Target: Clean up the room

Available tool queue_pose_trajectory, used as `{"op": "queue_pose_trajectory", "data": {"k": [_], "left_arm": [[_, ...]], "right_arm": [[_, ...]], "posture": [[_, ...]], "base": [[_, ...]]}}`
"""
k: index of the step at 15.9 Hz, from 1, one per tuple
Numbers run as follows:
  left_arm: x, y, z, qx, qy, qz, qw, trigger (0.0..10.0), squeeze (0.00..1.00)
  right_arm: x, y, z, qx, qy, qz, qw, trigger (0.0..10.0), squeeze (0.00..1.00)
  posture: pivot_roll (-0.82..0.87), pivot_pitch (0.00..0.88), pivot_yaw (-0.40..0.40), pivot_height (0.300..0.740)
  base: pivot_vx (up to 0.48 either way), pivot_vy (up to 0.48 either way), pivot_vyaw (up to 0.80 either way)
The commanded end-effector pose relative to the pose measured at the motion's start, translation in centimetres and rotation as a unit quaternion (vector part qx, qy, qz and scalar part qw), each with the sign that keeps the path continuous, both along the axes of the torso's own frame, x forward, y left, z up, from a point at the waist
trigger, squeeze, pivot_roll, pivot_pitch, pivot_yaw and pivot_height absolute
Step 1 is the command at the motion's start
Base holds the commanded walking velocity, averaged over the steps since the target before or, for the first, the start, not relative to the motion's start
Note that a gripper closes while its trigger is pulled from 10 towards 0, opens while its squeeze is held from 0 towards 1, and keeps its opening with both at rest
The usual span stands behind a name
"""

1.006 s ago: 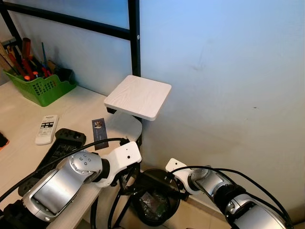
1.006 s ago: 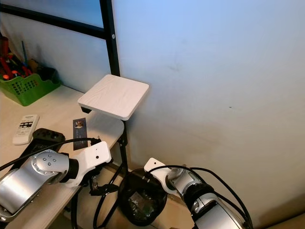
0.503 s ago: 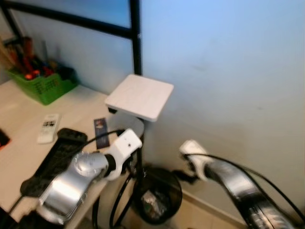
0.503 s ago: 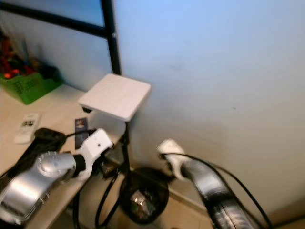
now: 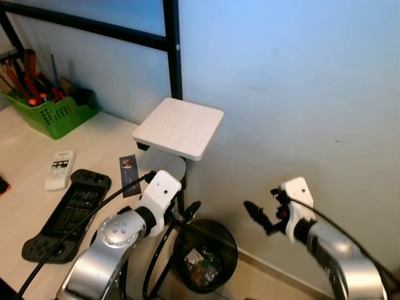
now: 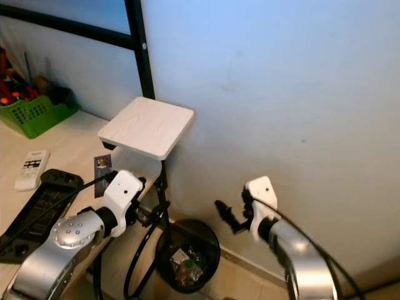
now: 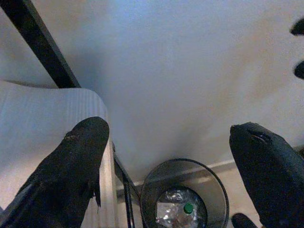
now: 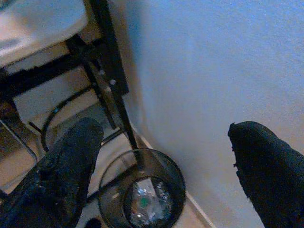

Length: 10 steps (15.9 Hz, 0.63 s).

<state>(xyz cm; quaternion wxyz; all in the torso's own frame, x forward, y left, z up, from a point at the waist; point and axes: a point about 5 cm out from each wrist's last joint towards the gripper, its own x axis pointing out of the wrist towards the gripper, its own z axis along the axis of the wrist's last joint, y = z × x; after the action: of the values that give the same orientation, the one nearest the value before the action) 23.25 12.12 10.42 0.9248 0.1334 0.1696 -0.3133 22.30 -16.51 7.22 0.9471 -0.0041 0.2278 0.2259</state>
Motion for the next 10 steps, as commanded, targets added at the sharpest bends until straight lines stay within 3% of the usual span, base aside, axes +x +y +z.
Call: {"op": "queue_pose_trajectory", "data": {"k": [1, 5, 9, 10], "left_arm": [[-0.2, 0.3, -0.1, 0.008, -0.004, 0.005, 1.0, 10.0, 0.02], [-0.5, 0.9, -0.6, -0.012, -0.007, 0.059, 0.998, 10.0, 0.02], [-0.3, 1.2, -0.4, -0.036, -0.018, 0.103, 0.994, 10.0, 0.01], [-0.1, 1.3, -0.3, -0.033, -0.023, 0.104, 0.994, 10.0, 0.0]], "right_arm": [[-0.6, 0.0, 0.0, 0.003, 0.001, -0.028, 1.0, 10.0, 0.0], [-2.3, -1.1, -0.3, 0.023, -0.006, -0.108, 0.994, 10.0, 0.0], [-2.3, -1.1, 0.4, 0.017, -0.028, -0.111, 0.993, 10.0, 0.0], [-2.0, -1.0, 0.3, 0.007, -0.027, -0.105, 0.994, 10.0, 0.0]], "posture": [[-0.03, 0.0, 0.022, 0.74], [-0.04, 0.0, 0.024, 0.74], [-0.03, 0.0, 0.027, 0.74], [-0.03, 0.0, 0.025, 0.74]], "base": [[0.0, 0.0, -0.8], [0.0, 0.0, -0.8], [0.0, 0.0, -0.72], [0.0, 0.0, 0.0]]}}
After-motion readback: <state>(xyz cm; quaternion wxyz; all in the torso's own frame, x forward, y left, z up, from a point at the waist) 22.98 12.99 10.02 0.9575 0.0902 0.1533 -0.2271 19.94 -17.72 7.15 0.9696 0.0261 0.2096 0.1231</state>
